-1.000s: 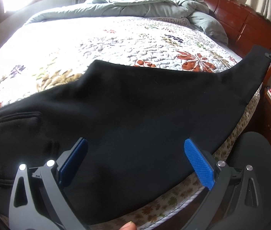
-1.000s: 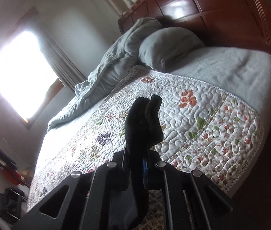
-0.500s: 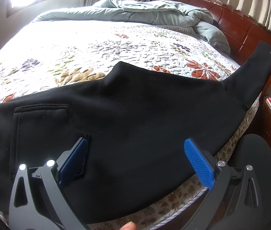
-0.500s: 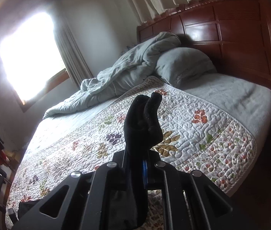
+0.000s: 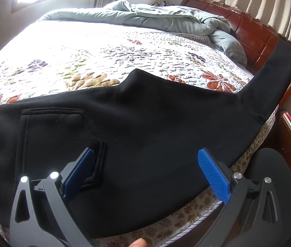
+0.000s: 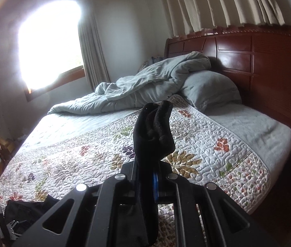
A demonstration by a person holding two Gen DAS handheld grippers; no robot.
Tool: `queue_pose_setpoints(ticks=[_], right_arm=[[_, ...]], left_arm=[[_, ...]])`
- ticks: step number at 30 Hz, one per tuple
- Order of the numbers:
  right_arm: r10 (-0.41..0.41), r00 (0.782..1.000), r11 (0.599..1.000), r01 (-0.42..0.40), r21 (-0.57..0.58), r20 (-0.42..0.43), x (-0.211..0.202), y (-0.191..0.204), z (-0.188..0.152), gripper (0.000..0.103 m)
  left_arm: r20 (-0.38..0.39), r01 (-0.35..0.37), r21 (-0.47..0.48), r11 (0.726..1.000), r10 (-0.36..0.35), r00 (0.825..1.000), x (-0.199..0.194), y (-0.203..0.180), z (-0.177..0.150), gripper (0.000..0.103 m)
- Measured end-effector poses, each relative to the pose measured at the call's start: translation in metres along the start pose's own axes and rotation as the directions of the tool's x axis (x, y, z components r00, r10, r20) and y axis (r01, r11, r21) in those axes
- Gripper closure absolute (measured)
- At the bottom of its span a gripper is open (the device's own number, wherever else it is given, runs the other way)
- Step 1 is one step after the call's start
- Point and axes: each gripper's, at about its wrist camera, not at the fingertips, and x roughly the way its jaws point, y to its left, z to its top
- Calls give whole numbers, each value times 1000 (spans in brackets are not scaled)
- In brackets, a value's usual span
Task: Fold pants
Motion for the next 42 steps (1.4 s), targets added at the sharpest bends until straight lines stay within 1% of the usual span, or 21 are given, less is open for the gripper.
queue_pose_setpoints(ticks=[9,22,28,42], right_arm=[[5,1000,996,-3,-91,21,-2,27,-2,94],[11,1000,985,-6,-172,29,-6,54,-4,94],[21,1000,979,-17,-205,19,-4,68,-5,94],[33,999,942,-32,-333,-1,4,116,-17,94]], left_arm=[[8,0,-5,1000,0,1000,-2,3,0,3],[24,5,-17,1000,-5,1000,-9,7,0,3],[30,10,-22,1000,-9,999,-12,11,0,3],[51,30,-22,999,-29,998,-19,12,-1,3]])
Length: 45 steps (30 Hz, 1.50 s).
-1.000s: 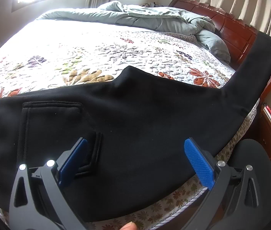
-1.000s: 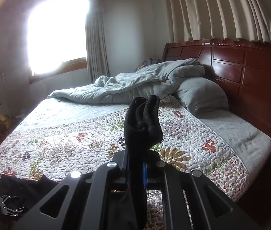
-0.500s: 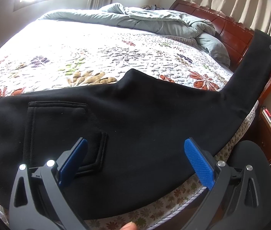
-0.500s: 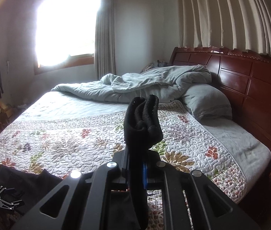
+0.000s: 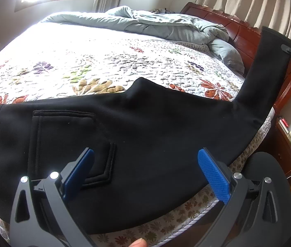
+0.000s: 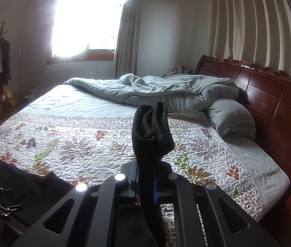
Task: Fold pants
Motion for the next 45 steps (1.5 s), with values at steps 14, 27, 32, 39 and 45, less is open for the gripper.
queue_pose_setpoints(ticks=[14,27,32,39,45], right_arm=[[17,1000,993,-20,-120,-22,10,53,-1,94],[20,999,973,-30,-230,-45,19,99,-10,94],[26,998,964,-39,-263,-54,23,113,-15,94],[34,997,950,-55,-308,-72,28,130,-22,94],[30,996,929,-57,-365,-78,31,148,-32,94]], left_arm=[[14,10,-25,1000,-10,1000,-7,8,0,3],[13,32,-36,999,-32,999,-9,11,0,3],[8,39,-38,998,-39,999,-7,12,0,3],[4,40,-40,998,-40,999,-6,11,0,3],[2,42,-44,998,-42,999,-5,12,0,3]])
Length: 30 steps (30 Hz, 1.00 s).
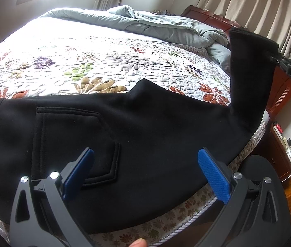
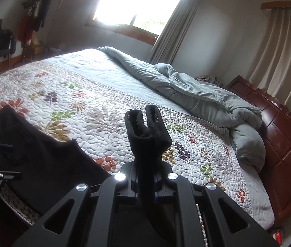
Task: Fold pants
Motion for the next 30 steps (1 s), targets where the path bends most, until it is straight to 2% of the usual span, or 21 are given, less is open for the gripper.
queue_pose_setpoints(ticks=[7,20,30], right_arm=[[-1,1000,996,0,-93,-8,9,28,-5,94],[33,999,988,-39,-148,-41,25,54,-8,94],[3,999,956,-14,-293,-38,35,94,-23,94]], left_arm=[[1,1,-2,1000,-1,1000,0,0,-1,3],[3,-1,9,1000,1,1000,-1,-1,-1,3],[3,-3,30,1000,3,1000,-2,-4,-1,3]])
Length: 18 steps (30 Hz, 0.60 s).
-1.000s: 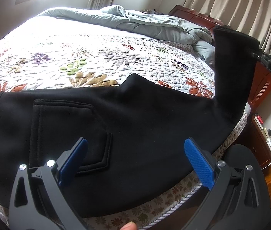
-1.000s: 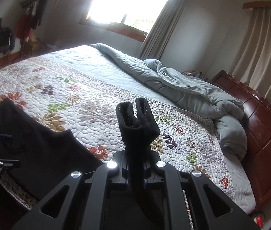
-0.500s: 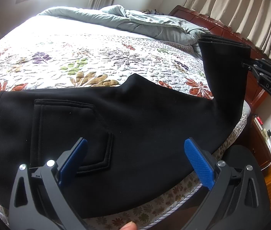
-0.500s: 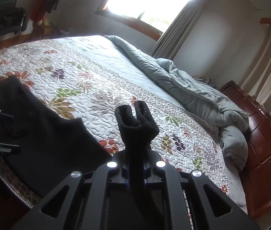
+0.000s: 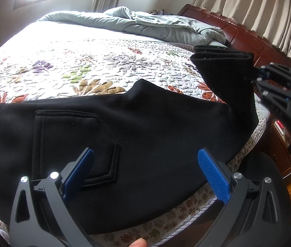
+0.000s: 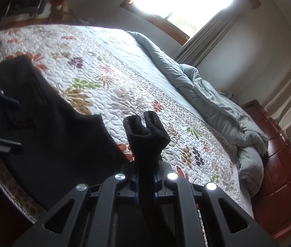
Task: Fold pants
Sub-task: 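Lay the held leg end over the pants body with the right tool and open it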
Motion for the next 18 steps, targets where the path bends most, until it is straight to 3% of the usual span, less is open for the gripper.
queue_pose_setpoints(ticks=[18], right_arm=[[-7,1000,955,-2,-295,-29,27,77,-23,94]], left_arm=[[-11,17,-43,999,-18,1000,3,10,3,3]])
